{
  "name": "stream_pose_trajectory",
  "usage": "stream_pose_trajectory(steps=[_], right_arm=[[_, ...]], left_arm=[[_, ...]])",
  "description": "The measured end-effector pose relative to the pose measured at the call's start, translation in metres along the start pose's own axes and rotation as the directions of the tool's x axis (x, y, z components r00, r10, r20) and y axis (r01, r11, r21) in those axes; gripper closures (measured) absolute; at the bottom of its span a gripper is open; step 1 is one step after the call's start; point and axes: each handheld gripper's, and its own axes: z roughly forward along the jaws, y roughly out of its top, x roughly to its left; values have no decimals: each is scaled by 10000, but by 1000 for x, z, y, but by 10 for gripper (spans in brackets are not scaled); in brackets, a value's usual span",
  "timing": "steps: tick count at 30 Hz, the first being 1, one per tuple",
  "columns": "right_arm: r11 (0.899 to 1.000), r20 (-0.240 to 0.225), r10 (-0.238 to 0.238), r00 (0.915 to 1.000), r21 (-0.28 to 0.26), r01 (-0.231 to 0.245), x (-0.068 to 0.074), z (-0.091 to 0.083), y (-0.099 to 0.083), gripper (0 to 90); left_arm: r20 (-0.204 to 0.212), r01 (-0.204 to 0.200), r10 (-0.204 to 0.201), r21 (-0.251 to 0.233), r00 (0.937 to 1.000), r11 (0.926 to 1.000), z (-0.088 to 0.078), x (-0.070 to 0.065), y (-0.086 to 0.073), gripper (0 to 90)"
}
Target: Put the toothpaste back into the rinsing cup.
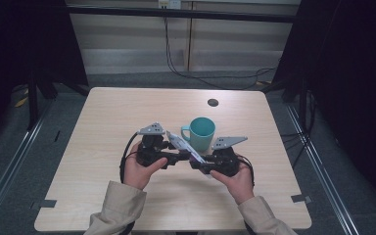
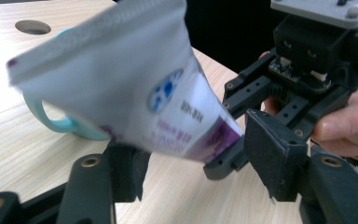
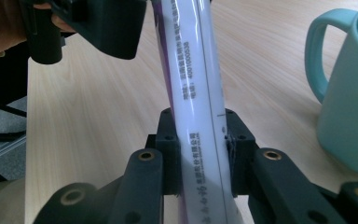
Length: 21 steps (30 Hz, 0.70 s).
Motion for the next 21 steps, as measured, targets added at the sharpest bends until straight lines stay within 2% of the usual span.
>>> stream_pose_trajectory(steps=[4, 6, 7, 16, 19, 21], right_arm=[[10000, -67, 29, 10000, -1, -29, 3, 3, 0, 721], [9999, -143, 124, 9998, -66, -125, 4, 4, 1, 721], [10000, -97, 87, 9999, -38, -87, 4, 4, 1, 721], [9999, -144, 103, 9998, -61, -104, 8, 9, 2, 722], [9997, -244, 156, 9996, -172, -160, 9, 11, 2, 719], [9990, -417, 308, 9987, -322, -321, 10, 12, 2, 712]], left_arm=[[-78, 114, -115, -177, 9999, 9998, -2, 2, 0, 439], [-34, 350, -351, -385, 9994, 9986, -2, 3, -1, 442], [-132, 307, -313, -438, 9994, 9986, -2, 3, -1, 451], [-105, 765, -780, -1018, 9969, 9919, -4, 4, -4, 503], [112, 1052, -1046, -1371, 9944, 9850, -8, 4, -4, 575], [193, 1014, -996, -1529, 9948, 9830, -10, 2, -3, 631]])
